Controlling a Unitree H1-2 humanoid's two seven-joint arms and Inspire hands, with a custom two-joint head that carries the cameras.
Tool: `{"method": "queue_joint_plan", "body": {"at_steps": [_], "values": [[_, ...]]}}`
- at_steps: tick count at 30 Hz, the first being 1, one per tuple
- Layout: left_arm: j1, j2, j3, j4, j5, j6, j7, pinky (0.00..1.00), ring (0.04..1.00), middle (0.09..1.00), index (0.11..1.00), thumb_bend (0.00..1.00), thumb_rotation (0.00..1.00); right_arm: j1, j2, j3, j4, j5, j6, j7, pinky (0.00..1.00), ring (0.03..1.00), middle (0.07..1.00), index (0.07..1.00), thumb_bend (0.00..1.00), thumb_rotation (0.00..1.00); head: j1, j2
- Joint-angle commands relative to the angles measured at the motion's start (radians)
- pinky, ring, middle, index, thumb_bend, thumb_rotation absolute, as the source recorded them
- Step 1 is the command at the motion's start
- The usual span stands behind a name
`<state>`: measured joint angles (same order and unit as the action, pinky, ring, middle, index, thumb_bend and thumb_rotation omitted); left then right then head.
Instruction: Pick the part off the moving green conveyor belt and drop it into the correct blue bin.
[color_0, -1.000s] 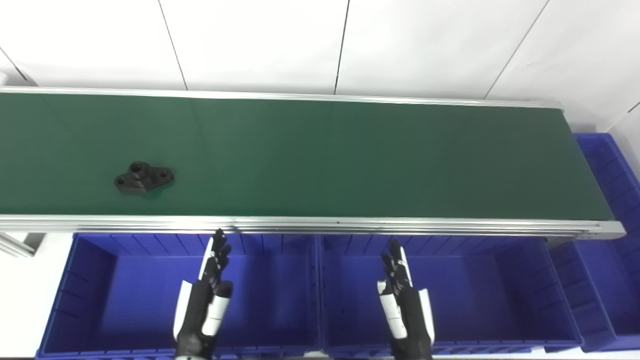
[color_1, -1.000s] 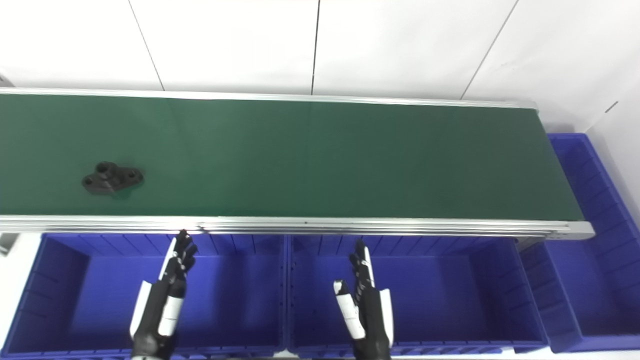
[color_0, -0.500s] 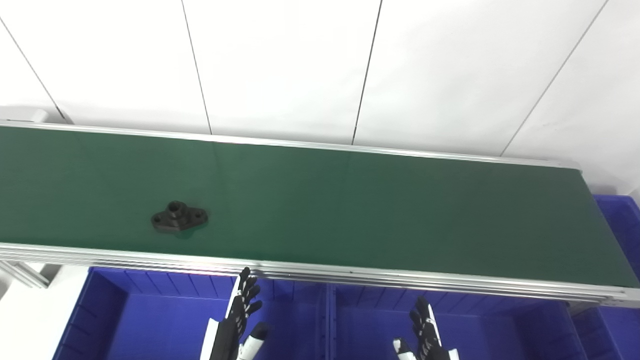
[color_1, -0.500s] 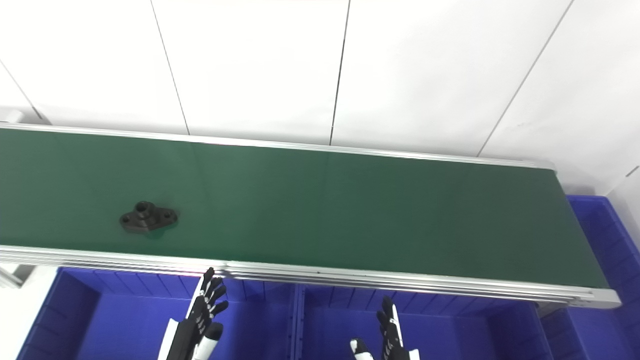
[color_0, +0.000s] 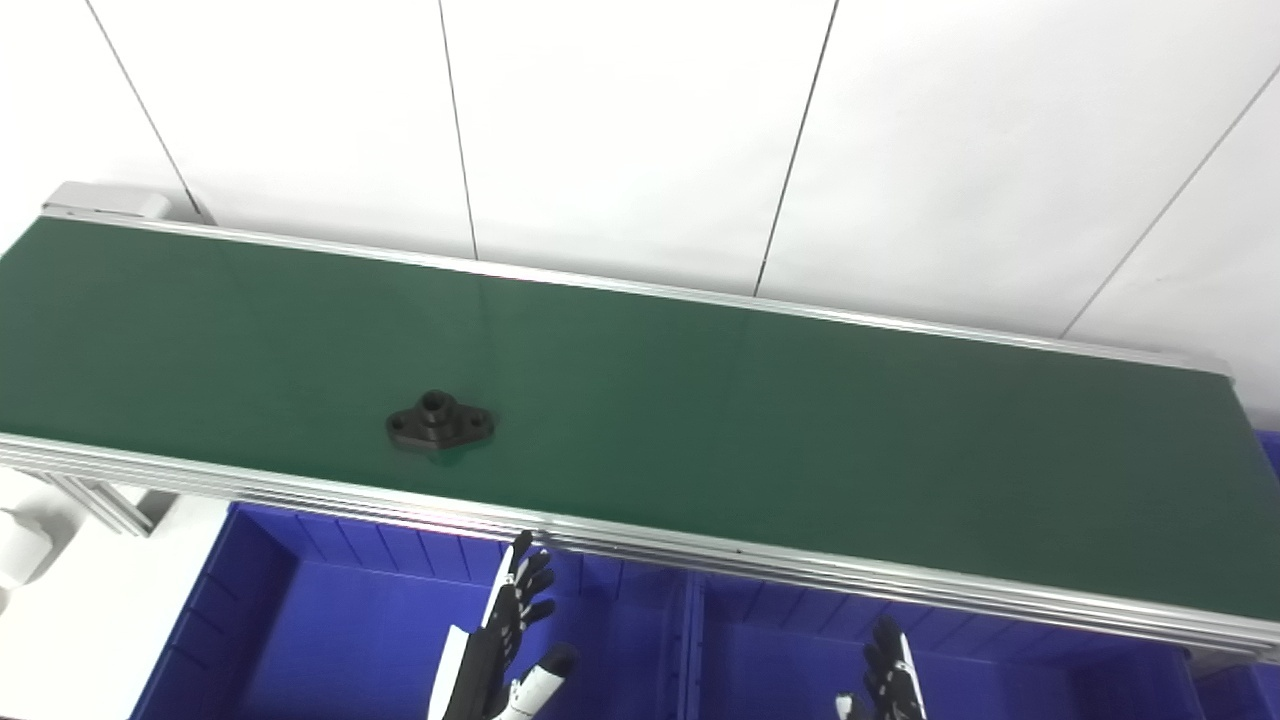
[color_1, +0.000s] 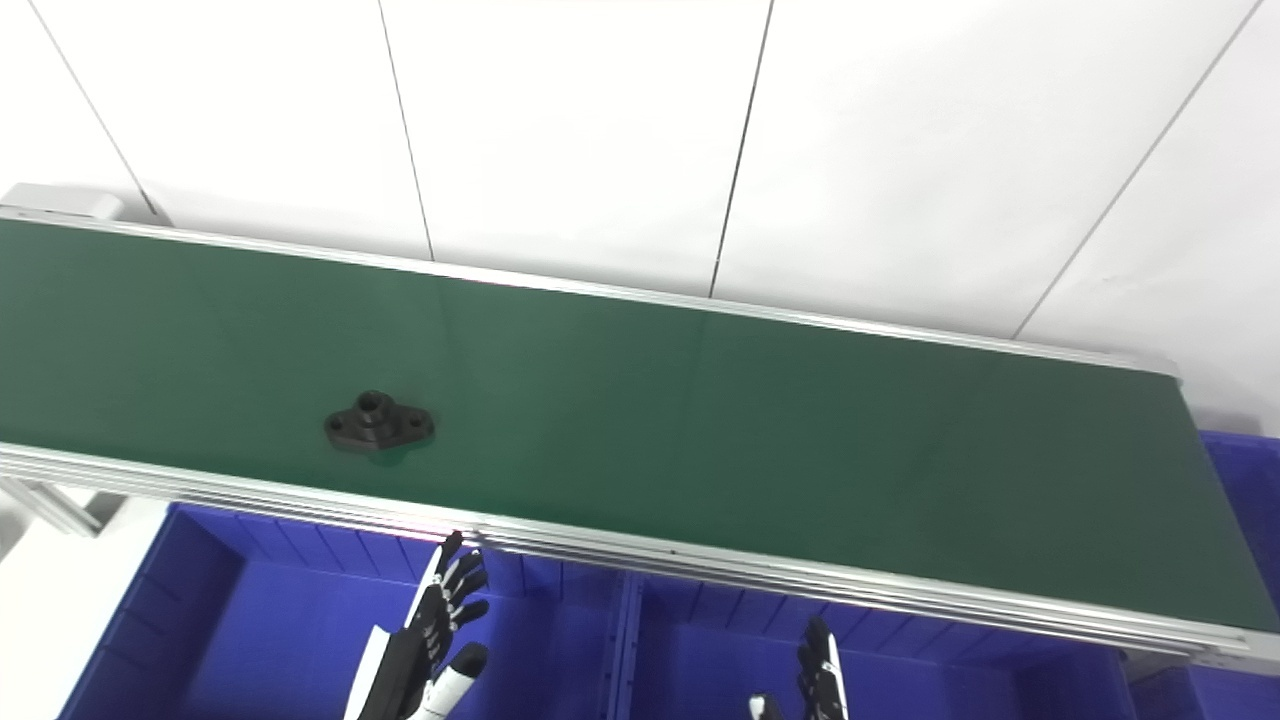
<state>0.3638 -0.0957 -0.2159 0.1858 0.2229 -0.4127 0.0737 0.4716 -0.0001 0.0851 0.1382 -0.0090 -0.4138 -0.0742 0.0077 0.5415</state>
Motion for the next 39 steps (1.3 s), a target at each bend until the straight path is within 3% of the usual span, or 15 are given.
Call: {"method": "queue_joint_plan", "body": {"at_steps": [1,5,10,15,18,20,21,23,26,28,31,36,39], "values": [[-0.005,-0.054,-0.041,-0.008,0.023,-0.047,0.017,0.81,0.895,0.932,1.0,0.86,0.85,-0.002,-0.005,-0.006,-0.016,-0.007,-0.056,0.008,1.0,1.0,1.0,1.0,0.67,0.7,0.005,0.009],[-0.005,-0.058,-0.044,-0.019,0.047,-0.04,0.03,0.77,0.88,0.929,1.0,0.82,0.85,-0.002,-0.003,-0.012,-0.018,0.016,-0.056,0.027,1.0,1.0,1.0,1.0,0.69,0.66,0.003,0.012],[-0.002,-0.057,-0.046,-0.025,0.041,-0.039,0.026,0.78,0.881,0.927,0.999,0.84,0.85,0.002,-0.004,-0.013,-0.027,-0.034,-0.056,0.006,1.0,1.0,1.0,1.0,0.7,0.65,-0.005,0.015],[-0.002,-0.053,-0.047,-0.042,0.03,-0.026,0.013,0.78,0.884,0.929,1.0,0.85,0.84,0.026,-0.01,-0.003,-0.154,-0.139,-0.056,-0.029,0.98,0.984,0.997,1.0,0.67,0.55,-0.018,0.034],[-0.002,-0.044,-0.047,-0.047,0.024,-0.022,0.005,0.8,0.891,0.936,1.0,0.85,0.85,0.029,-0.016,0.002,-0.24,-0.202,-0.056,-0.054,0.87,0.914,0.943,0.981,0.7,0.43,-0.035,0.037],[-0.003,-0.038,-0.046,-0.049,0.017,-0.017,-0.002,0.8,0.893,0.938,1.0,0.85,0.85,0.018,-0.024,-0.001,-0.305,-0.26,-0.054,-0.055,0.85,0.9,0.927,0.971,0.72,0.41,-0.042,0.039],[-0.004,-0.036,-0.047,-0.049,0.014,-0.016,-0.005,0.81,0.897,0.941,1.0,0.85,0.85,0.009,-0.029,-0.004,-0.335,-0.29,-0.052,-0.053,0.77,0.836,0.88,0.957,0.75,0.38,-0.042,0.039],[-0.007,-0.033,-0.046,-0.046,0.006,-0.019,-0.009,0.81,0.899,0.943,1.0,0.85,0.85,-0.006,-0.036,-0.005,-0.368,-0.33,-0.047,-0.047,0.71,0.785,0.848,0.95,0.78,0.36,-0.045,0.04],[-0.012,-0.033,-0.043,-0.042,-0.014,-0.013,-0.018,0.83,0.906,0.946,1.0,0.85,0.84,-0.093,-0.049,-0.005,-0.421,-0.423,-0.028,-0.038,0.57,0.681,0.764,0.858,0.86,0.34,-0.054,0.041],[-0.017,-0.031,-0.042,-0.038,-0.019,-0.014,-0.021,0.83,0.908,0.947,1.0,0.85,0.84,-0.179,-0.051,-0.007,-0.436,-0.497,-0.012,-0.039,0.53,0.661,0.75,0.827,0.89,0.34,-0.058,0.041],[-0.021,-0.029,-0.042,-0.034,-0.023,-0.014,-0.024,0.84,0.918,0.953,1.0,0.84,0.85,-0.29,-0.057,-0.007,-0.438,-0.591,0.032,-0.027,0.53,0.673,0.751,0.807,0.91,0.35,-0.067,0.041],[-0.025,-0.032,-0.042,-0.029,-0.019,-0.018,-0.024,0.85,0.93,0.959,1.0,0.82,0.86,-0.447,-0.063,0.016,-0.422,-0.734,0.18,0.053,0.57,0.674,0.756,0.811,0.95,0.3,-0.076,0.043],[-0.023,-0.036,-0.045,-0.033,-0.018,-0.013,-0.023,0.85,0.929,0.955,1.0,0.81,0.86,-0.534,-0.063,0.047,-0.368,-0.807,0.219,0.057,0.5,0.629,0.73,0.784,0.97,0.27,-0.071,0.046]]}}
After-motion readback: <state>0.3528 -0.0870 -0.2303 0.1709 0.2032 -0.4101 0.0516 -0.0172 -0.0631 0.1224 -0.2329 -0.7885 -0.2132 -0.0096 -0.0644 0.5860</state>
